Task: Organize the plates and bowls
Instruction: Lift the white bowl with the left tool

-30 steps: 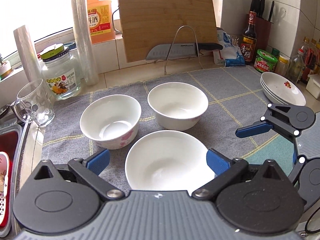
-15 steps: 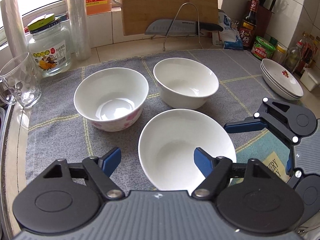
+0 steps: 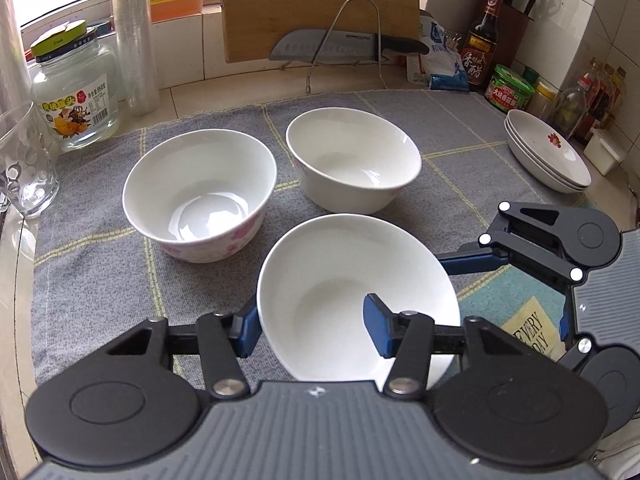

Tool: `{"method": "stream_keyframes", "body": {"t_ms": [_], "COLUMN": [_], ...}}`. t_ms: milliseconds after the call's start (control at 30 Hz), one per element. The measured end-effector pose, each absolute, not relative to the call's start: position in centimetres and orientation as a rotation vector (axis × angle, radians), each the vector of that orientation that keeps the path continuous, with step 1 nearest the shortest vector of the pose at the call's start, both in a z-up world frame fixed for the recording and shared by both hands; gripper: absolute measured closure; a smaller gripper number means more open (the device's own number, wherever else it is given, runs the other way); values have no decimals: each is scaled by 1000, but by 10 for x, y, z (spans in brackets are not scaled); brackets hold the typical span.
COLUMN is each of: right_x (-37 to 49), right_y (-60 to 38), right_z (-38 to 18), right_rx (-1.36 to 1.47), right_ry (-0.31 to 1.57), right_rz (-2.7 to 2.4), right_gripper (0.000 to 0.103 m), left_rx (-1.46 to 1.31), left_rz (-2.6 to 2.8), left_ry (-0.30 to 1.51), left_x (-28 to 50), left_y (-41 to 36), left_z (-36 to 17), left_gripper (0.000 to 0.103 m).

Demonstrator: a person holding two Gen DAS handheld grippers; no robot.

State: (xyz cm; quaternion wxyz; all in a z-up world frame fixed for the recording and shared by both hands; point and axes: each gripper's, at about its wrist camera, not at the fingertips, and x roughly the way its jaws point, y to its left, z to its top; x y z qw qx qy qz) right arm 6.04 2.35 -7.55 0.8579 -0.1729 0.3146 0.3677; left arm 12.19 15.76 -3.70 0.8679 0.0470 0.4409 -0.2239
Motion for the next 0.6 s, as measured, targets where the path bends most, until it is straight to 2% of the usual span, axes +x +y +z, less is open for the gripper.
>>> {"method": "stream_keyframes", "body": {"t_ms": [600], "right_x": [57], "right_y": [16], "right_z": [-63], "right_rx": [-363], "right_ry": [670], "right_rz": [765], "right_gripper": [19], "left_rx": [109], "left_rz": [-505], "left_ry": [916], "left_x": [115], "left_y": [148], "left_z": [-28], "left_gripper": [51]}}
